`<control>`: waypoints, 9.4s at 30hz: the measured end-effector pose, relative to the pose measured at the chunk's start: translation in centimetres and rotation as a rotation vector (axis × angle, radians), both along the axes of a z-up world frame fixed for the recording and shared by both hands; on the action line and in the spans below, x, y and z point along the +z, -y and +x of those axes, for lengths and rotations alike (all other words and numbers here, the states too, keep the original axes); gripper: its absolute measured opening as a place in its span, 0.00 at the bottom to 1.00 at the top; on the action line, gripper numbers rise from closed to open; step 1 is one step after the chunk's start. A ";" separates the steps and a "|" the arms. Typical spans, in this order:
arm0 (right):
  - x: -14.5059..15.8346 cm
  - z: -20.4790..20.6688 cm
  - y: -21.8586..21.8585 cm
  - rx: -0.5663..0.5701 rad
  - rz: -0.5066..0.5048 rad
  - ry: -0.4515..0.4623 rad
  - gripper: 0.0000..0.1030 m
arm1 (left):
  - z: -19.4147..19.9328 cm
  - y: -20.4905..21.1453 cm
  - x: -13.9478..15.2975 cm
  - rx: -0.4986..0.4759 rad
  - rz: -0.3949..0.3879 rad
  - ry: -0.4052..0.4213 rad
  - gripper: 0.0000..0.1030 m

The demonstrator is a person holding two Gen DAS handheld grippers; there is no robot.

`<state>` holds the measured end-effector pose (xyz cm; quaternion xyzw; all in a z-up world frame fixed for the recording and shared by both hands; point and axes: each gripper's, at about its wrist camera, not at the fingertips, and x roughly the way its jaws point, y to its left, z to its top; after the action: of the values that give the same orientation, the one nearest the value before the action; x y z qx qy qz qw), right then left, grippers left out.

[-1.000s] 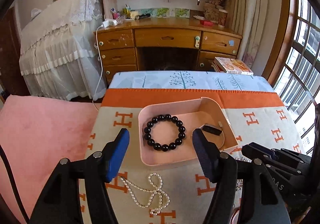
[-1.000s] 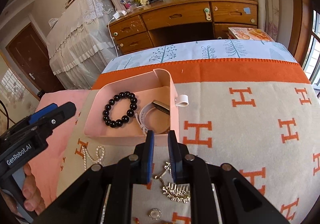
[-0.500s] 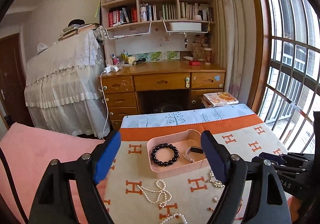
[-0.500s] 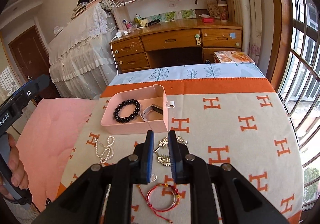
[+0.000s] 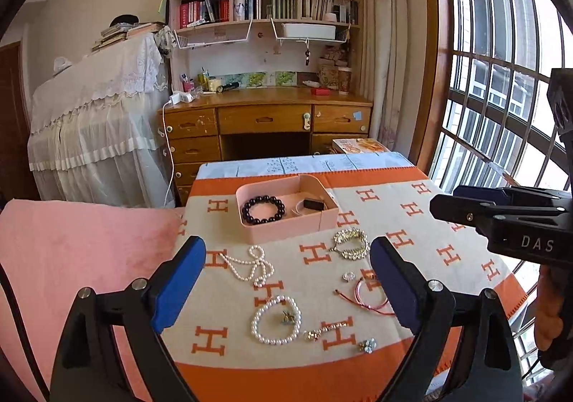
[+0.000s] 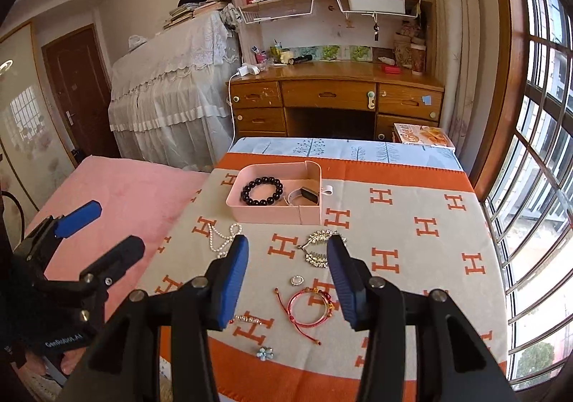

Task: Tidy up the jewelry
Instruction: 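Withdraw both tools from the pink box back over the remaining jewelry, then grasp pearl bracelet with left tool while right tool grasps red string bracelet, then drop pearl bracelet from left tool while right tool drops red bracelet into box, then withdraw both tools from the box and move the right tool toward the pearl necklace, then grasp the pearl necklace with the right tool, then lift the pearl necklace with the right tool while the left tool grasps a small charm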

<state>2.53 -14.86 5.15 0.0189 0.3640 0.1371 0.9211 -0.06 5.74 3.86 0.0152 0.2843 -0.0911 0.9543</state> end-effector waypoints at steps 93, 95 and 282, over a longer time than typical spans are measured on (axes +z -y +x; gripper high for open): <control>-11.3 5.0 0.2 0.035 -0.072 -0.168 0.10 | 7.8 -0.6 -9.2 -0.009 -0.051 -0.290 0.05; -9.8 5.1 0.1 0.038 -0.070 -0.133 0.10 | 7.8 -0.4 -7.5 -0.010 -0.061 -0.251 0.05; -16.2 15.8 -13.3 0.293 -0.123 -0.544 0.05 | 9.6 -3.1 -17.2 -0.060 0.020 -0.471 0.97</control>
<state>18.33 -1.52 -11.03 -0.0534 0.6036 0.2360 0.7597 9.58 8.82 -13.34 0.0112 0.4994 -0.1177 0.8583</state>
